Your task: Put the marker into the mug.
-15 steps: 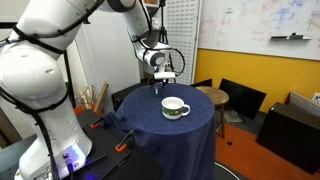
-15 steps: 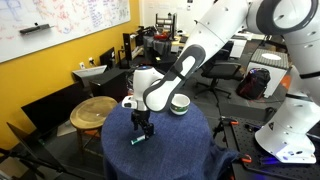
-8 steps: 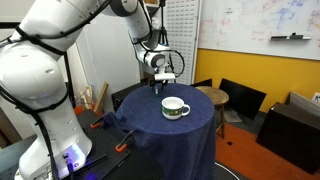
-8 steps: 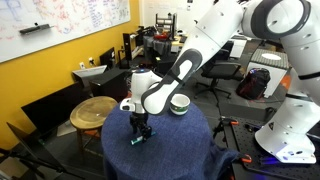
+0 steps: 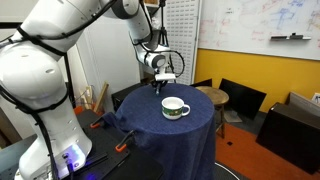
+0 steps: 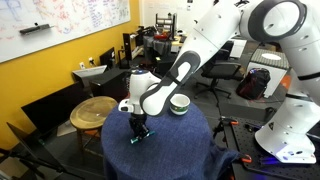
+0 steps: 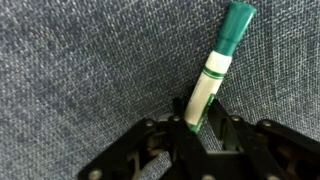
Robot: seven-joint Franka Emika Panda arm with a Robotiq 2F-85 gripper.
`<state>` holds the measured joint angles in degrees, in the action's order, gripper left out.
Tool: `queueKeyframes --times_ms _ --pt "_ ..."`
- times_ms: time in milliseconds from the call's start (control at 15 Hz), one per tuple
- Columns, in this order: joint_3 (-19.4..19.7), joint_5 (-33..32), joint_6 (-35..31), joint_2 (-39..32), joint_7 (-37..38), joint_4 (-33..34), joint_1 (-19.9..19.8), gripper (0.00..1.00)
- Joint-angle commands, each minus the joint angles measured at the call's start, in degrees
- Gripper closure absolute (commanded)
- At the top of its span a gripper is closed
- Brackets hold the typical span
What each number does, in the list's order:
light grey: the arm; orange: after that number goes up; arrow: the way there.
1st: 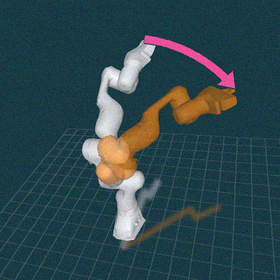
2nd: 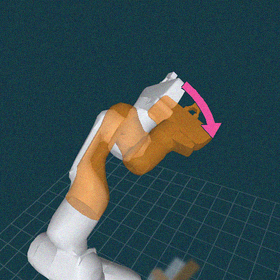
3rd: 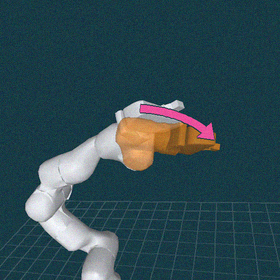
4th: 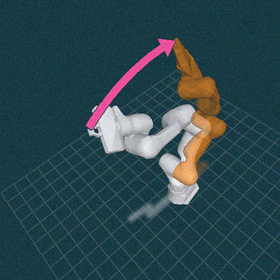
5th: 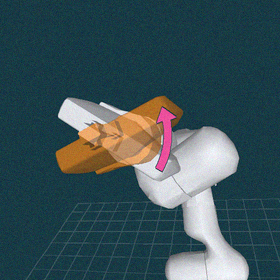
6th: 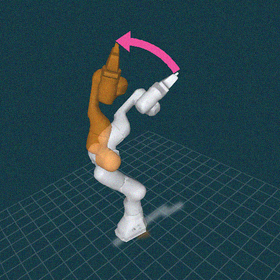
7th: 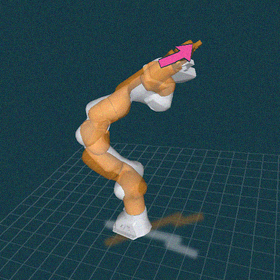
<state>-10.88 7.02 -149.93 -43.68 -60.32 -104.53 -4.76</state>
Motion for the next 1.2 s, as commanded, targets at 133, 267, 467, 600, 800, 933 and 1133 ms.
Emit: queueKeyframes --times_ms 133,267,467,600,800,933,1133 --pt "-0.1 -1.9 1.3 -1.0 3.0 2.1 0.2 0.95" --pt "0.2 -2.2 1.0 -0.7 3.4 1.9 0.5 0.95" --pt "0.7 -2.7 -0.4 0.8 5.3 0.2 1.1 0.95" --pt "1.0 -4.0 -1.3 1.9 7.5 -1.0 1.4 0.95" --pt "1.3 -5.9 -2.3 3.6 10.8 -2.5 1.7 0.95" --pt "1.3 -6.9 -2.8 4.7 12.5 -3.3 1.6 0.95" --pt "1.7 -8.3 -4.5 6.7 15.0 -5.2 1.5 0.95"
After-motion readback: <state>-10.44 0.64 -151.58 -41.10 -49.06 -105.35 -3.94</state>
